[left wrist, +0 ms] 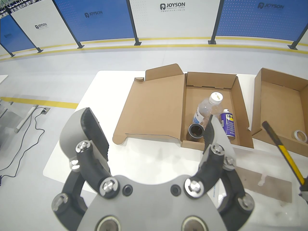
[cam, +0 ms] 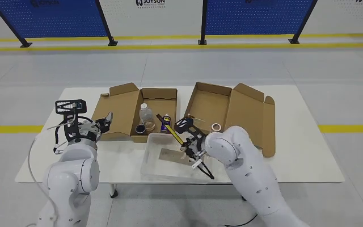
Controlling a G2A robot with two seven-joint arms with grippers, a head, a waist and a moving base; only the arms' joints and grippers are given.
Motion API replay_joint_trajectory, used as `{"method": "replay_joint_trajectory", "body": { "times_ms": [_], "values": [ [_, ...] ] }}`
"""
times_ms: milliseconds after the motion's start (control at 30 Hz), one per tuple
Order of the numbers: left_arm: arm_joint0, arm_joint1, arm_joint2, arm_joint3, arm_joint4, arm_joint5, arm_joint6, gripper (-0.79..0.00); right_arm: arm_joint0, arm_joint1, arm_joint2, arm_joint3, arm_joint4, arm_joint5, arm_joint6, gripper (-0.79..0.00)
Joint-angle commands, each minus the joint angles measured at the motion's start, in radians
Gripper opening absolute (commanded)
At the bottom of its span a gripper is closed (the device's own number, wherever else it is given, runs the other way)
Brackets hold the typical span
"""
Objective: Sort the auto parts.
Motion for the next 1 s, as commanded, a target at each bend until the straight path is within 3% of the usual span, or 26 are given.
{"method": "replay_joint_trajectory", "body": {
  "times_ms": [0, 467, 700, 967],
  "values": [
    [0.000, 0.000, 0.000, 0.000, 0.000, 0.000, 0.000, 0.000, -0.014, 0.004, 0.029, -0.023, 0.030, 0.012, -0.027, -0.785],
    [0.000, 0.000, 0.000, 0.000, 0.000, 0.000, 0.000, 0.000, -0.077, 0.025, 0.112, -0.073, 0.164, 0.018, -0.132, -0.785],
    [0.000, 0.000, 0.000, 0.000, 0.000, 0.000, 0.000, 0.000, -0.109, 0.029, 0.163, -0.086, 0.383, -0.015, -0.226, -0.785],
    [0.000, 0.000, 0.000, 0.000, 0.000, 0.000, 0.000, 0.000, -0.103, 0.029, 0.175, -0.014, 0.677, -0.085, -0.253, -0.785]
  ]
}}
